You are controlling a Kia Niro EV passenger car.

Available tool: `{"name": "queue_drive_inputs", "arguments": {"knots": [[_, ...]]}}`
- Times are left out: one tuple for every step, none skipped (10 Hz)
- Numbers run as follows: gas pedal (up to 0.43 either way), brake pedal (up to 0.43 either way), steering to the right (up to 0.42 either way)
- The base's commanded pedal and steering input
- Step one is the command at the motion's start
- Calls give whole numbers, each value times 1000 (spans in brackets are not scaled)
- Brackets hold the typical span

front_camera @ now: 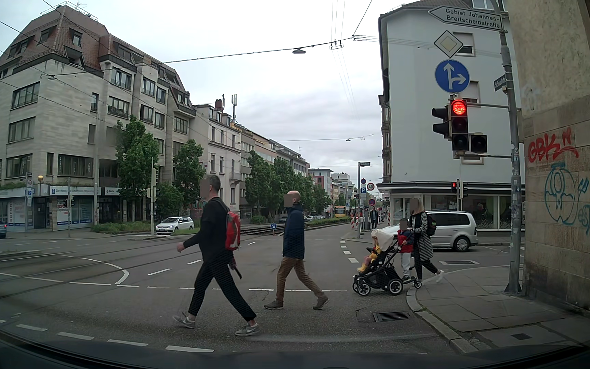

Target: Follow the waypoints while adhering to traffic rules and regulations

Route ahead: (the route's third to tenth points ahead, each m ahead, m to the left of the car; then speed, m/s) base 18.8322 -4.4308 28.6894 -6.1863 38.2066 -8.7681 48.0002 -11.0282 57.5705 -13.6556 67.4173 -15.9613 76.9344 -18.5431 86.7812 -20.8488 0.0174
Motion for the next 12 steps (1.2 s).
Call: {"name": "queue_drive_inputs", "arguments": {"knots": [[0, 311, -1], [0, 311, -1], [0, 311, -1], [0, 317, -1], [0, 311, -1], [0, 311, -1], [0, 311, -1], [0, 311, -1], [0, 311, -1], [0, 311, -1], [0, 311, 2], [0, 311, 3]]}}
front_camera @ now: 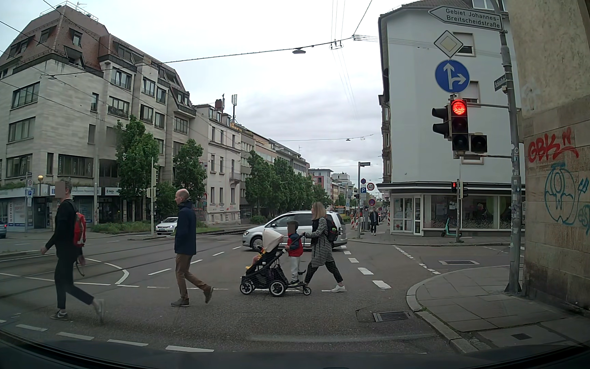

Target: Follow the waypoints while adhering to traffic rules and regulations

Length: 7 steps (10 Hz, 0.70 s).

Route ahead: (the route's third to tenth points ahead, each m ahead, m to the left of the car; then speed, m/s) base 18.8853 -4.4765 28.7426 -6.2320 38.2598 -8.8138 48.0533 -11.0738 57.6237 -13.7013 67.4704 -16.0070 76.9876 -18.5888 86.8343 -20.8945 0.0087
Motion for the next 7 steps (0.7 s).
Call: {"name": "queue_drive_inputs", "arguments": {"knots": [[0, 311, 3], [0, 311, 2], [0, 311, 2], [0, 311, 2], [0, 311, 2], [0, 311, 2], [0, 311, 2]]}}
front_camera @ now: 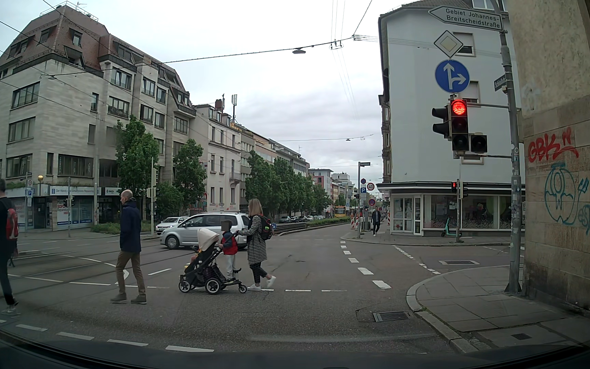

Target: Follow the waypoints while adhering to traffic rules and regulations

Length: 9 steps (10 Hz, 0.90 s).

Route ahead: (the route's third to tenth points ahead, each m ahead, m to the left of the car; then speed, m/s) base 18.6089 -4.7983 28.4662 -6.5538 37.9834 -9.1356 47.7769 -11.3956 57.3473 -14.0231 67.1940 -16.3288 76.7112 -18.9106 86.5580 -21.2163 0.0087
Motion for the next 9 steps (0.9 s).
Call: {"name": "queue_drive_inputs", "arguments": {"knots": [[0, 311, 2], [0, 311, 2], [0, 311, 2], [0, 311, 2], [0, 311, 2], [0, 317, 2], [0, 317, 2], [0, 311, 2], [0, 311, 2]]}}
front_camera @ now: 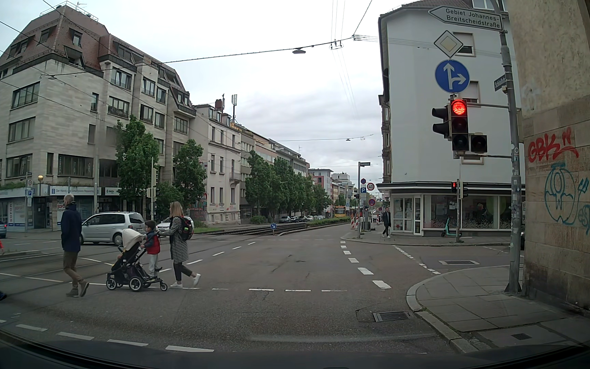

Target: Follow the waypoints while adhering to traffic rules and regulations

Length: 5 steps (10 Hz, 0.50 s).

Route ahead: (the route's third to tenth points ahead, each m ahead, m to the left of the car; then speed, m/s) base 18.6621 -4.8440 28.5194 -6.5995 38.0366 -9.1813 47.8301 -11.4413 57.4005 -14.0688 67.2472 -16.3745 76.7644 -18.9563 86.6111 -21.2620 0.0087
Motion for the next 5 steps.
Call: {"name": "queue_drive_inputs", "arguments": {"knots": [[0, 311, 2], [0, 311, 2], [0, 311, 2], [0, 311, 2], [0, 317, 2]]}}
